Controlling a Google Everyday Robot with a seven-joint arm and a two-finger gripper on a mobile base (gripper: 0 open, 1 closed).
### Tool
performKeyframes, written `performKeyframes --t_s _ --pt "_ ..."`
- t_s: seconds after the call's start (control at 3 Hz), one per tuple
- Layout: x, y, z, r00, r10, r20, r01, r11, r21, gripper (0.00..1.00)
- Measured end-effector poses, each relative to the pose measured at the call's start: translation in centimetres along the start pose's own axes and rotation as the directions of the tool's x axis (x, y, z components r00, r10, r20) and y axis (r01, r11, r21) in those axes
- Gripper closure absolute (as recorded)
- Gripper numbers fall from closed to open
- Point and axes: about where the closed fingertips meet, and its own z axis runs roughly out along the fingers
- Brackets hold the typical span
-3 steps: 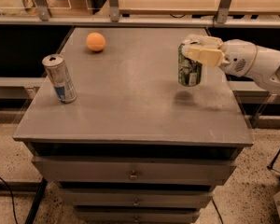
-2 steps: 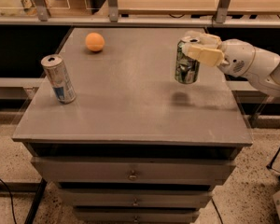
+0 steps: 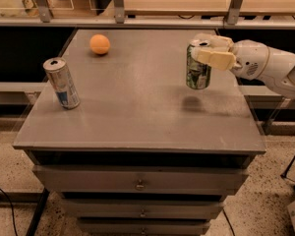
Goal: Place green can upright
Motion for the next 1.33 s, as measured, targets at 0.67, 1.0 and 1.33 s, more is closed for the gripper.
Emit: performKeyframes --t_s 0.67,1.0,1.33 --pt "0.2 0.0 -2.3 0.998 -0.022 0.06 0.024 0.9987 -0.044 0.82" --pt "1.1 0.1 -3.4 0.998 -0.007 0.064 0.012 0.997 -0.077 0.59" --pt "2.0 0.1 -4.2 0.999 -0.006 0.038 0.01 0.9954 -0.095 0.35"
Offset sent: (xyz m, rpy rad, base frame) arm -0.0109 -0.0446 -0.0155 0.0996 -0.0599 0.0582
